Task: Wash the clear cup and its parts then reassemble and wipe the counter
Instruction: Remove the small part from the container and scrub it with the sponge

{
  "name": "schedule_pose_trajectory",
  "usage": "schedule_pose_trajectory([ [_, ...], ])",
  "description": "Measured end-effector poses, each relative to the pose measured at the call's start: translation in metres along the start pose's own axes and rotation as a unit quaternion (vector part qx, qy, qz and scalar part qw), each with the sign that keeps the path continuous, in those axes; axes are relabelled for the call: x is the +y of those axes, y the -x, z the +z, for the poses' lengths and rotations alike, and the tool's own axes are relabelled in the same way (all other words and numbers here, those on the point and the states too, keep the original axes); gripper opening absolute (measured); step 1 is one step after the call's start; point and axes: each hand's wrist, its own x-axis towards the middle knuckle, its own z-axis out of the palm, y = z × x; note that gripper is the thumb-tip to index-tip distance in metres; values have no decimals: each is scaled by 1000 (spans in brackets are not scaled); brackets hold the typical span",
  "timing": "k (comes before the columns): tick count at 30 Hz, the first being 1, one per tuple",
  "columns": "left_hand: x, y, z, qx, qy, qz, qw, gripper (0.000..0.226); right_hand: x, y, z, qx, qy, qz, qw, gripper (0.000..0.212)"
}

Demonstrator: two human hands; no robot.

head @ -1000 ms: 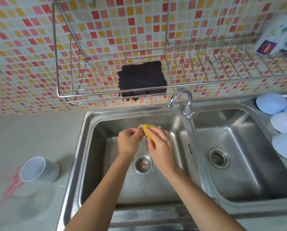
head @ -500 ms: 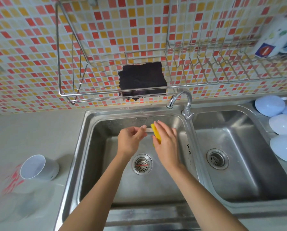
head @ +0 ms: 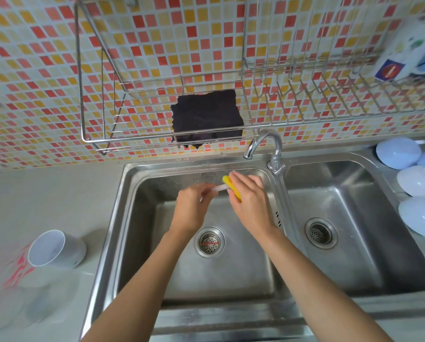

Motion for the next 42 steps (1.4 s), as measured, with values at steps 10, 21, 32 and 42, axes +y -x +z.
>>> schedule_pose_trajectory([
  [10, 13, -6, 12, 6, 85, -111, 990, 18, -3, 12, -11, 21, -59, 90, 994, 37],
  [21, 18, -6, 16, 11, 68, -59, 996, 14, -18, 20, -8, -9, -68, 64, 996, 40],
  [32, 21, -5, 25, 10, 235, -197, 952, 17, -6, 22, -8, 49, -80, 169, 981, 40],
  [42, 23, -10, 37, 30, 262, -314, 912, 35, -15, 32, 5, 29, -76, 103, 991, 39],
])
